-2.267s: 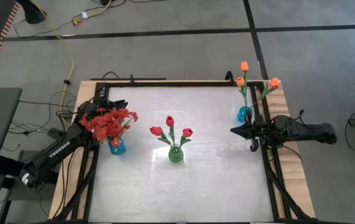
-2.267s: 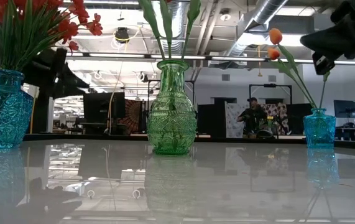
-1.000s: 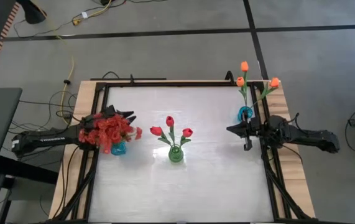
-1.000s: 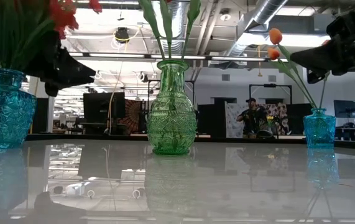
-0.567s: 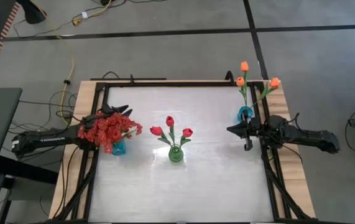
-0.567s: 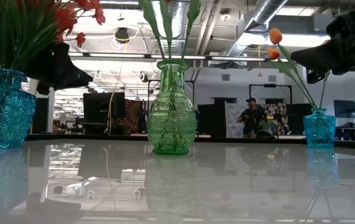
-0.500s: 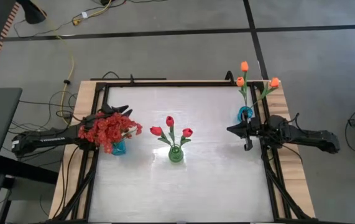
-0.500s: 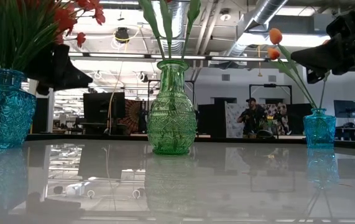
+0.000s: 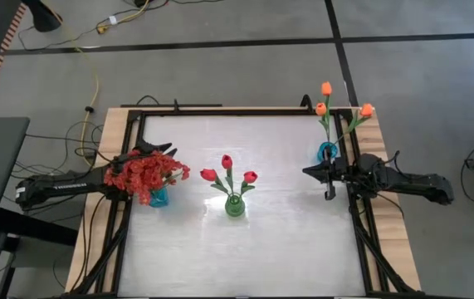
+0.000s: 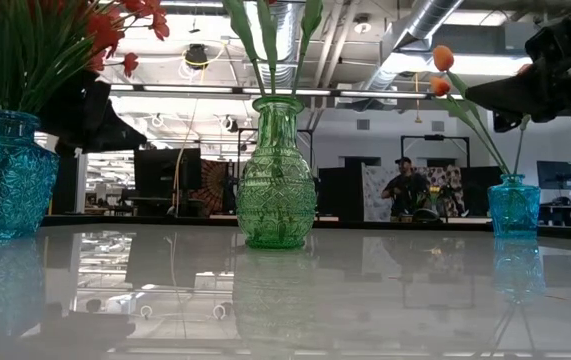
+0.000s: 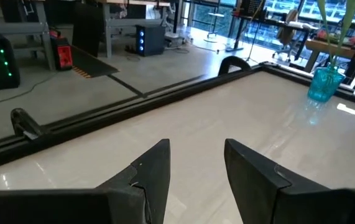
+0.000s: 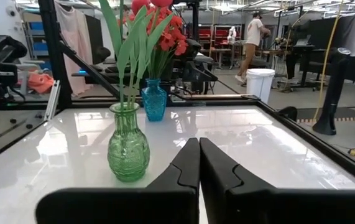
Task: Sort flowers into vase by color
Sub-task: Return to Home Position
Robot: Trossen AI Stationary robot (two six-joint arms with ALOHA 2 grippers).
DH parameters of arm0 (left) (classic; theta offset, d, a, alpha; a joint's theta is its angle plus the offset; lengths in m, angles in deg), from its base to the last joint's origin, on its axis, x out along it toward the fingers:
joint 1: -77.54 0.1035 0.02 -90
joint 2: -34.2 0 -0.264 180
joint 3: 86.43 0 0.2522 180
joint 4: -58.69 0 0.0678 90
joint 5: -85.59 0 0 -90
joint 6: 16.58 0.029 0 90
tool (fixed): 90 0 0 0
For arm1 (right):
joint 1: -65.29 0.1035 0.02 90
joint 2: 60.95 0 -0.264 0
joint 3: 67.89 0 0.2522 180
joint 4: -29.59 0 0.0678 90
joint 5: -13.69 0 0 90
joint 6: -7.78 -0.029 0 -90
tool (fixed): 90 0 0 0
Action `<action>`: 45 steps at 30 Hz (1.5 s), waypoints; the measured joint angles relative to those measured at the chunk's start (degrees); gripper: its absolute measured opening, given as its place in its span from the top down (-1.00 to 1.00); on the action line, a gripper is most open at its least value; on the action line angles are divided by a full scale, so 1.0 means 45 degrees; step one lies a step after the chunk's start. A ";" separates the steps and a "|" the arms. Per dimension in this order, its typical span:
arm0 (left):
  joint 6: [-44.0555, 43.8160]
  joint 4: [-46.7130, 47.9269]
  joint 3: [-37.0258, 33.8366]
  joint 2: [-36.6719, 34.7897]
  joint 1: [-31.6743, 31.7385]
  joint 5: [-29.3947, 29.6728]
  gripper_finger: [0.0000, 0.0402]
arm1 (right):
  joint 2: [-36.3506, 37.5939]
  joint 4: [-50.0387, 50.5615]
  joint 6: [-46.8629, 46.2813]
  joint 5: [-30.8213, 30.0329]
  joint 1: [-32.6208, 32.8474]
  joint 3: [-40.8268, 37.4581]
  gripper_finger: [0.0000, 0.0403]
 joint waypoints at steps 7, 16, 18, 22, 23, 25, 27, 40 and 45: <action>0.0007 0.0000 -0.0005 0.0000 0.0000 -0.0003 0.31 | 0.0000 0.0003 0.0039 -0.0031 -0.0002 -0.0005 0.79; 0.0058 -0.0005 -0.0005 0.0000 0.0000 -0.0003 0.31 | 0.0000 0.0003 0.0034 -0.0045 0.0000 -0.0005 0.79; 0.0058 -0.0005 -0.0005 0.0000 0.0000 -0.0003 0.31 | 0.0000 0.0003 0.0035 -0.0050 -0.0004 -0.0005 0.79; 0.0058 -0.0005 -0.0005 0.0000 0.0000 -0.0003 0.31 | 0.0000 0.0003 0.0034 -0.0060 0.0000 -0.0005 0.79; 0.0058 -0.0005 -0.0005 0.0000 0.0000 -0.0003 0.31 | 0.0000 0.0003 0.0035 -0.0060 0.0000 -0.0005 0.79; 0.0058 -0.0005 -0.0005 0.0000 0.0000 -0.0003 0.31 | 0.0000 0.0003 0.0034 -0.0064 -0.0002 -0.0005 0.79; 0.0058 -0.0005 -0.0005 0.0000 0.0000 -0.0003 0.31 | 0.0000 0.0003 0.0034 -0.0065 -0.0003 -0.0005 0.79; 0.0058 -0.0009 -0.0005 0.0000 0.0000 -0.0003 0.31 | 0.0000 0.0003 0.0034 -0.0060 0.0000 -0.0005 0.79; 0.0058 -0.0008 -0.0005 0.0000 0.0000 -0.0003 0.31 | 0.0000 0.0000 0.0029 -0.0062 0.0000 -0.0005 0.79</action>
